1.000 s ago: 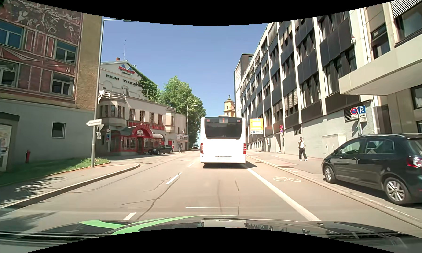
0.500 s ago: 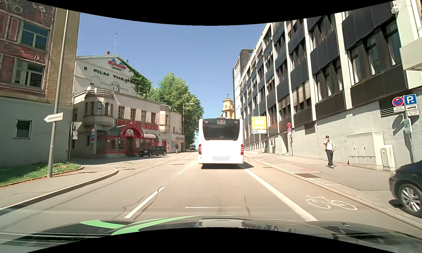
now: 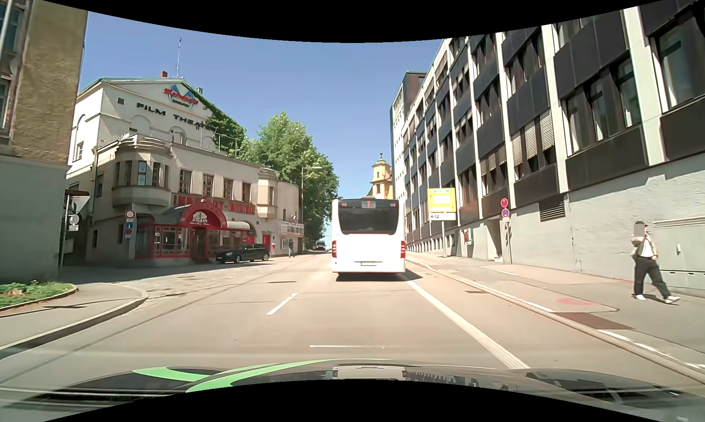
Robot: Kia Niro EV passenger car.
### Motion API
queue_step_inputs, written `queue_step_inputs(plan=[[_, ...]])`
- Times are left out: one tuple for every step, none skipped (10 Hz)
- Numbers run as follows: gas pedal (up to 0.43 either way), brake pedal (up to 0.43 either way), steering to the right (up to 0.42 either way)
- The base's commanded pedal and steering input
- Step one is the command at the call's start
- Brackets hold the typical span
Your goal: Follow the waypoints while adhering to traffic rules and regulations
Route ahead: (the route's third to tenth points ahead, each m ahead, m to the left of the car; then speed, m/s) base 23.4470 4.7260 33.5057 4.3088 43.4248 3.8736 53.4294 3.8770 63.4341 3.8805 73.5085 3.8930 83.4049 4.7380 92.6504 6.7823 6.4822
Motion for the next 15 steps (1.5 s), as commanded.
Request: queue_step_inputs(plan=[[0.189, 0.000, 0.002], [0.189, 0.000, 0.002], [0.197, 0.000, 0.002], [0.197, 0.000, 0.002], [0.197, 0.000, 0.002], [0.197, 0.000, 0.002], [0.197, 0.000, 0.002], [0.197, 0.000, 0.002], [0.197, 0.000, 0.002], [0.197, 0.000, 0.000], [0.197, 0.000, -0.002], [0.197, 0.000, -0.002], [0.209, 0.000, -0.002], [0.209, 0.000, -0.002], [0.209, 0.000, -0.002]])
